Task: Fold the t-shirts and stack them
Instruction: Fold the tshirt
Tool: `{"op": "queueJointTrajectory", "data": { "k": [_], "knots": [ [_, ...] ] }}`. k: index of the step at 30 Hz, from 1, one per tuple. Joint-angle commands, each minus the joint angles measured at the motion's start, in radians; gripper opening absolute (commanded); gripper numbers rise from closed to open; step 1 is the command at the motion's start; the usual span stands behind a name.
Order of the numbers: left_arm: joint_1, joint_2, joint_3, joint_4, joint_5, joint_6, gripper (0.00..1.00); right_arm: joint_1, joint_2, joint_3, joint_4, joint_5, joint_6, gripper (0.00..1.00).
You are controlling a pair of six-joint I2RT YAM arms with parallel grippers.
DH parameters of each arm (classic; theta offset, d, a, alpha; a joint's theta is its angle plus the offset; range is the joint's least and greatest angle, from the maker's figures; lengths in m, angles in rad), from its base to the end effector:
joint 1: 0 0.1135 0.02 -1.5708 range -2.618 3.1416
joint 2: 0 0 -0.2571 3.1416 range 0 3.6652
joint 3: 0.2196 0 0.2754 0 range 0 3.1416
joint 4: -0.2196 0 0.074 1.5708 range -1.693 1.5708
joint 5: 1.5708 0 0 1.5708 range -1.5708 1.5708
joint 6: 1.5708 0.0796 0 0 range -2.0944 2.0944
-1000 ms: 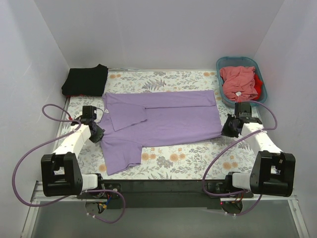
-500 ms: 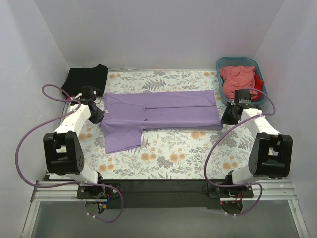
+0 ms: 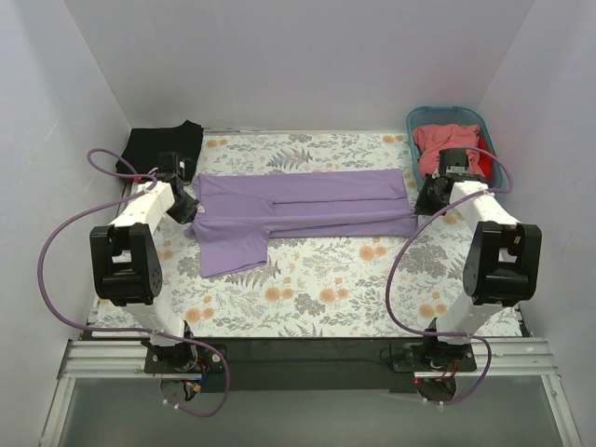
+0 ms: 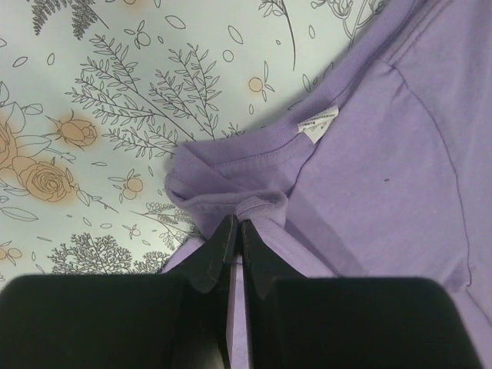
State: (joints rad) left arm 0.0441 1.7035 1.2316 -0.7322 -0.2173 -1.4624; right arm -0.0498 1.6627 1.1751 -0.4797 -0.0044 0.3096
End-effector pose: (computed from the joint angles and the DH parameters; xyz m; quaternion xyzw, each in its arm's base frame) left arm 0.3740 0.0337 0.1580 -0.6830 0.6995 -0.0371 0.2070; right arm 0.3959 -0.0194 0.1701 0.1700 0.9396 0.0406 0.2944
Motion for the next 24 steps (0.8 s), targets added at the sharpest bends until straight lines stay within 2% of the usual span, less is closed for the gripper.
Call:
{"op": "queueJointTrajectory", "data": {
  "k": [1,24],
  "knots": [
    [0.008,0.011,0.034,0.014,-0.017,-0.001,0.00,-0.001,0.037,0.060,0.018,0.023,-0.024,0.01],
    [0.007,0.085,0.066,0.071,-0.071,0.013,0.00,0.002,0.157,0.118,0.059,0.066,-0.043,0.01]
  ]
}}
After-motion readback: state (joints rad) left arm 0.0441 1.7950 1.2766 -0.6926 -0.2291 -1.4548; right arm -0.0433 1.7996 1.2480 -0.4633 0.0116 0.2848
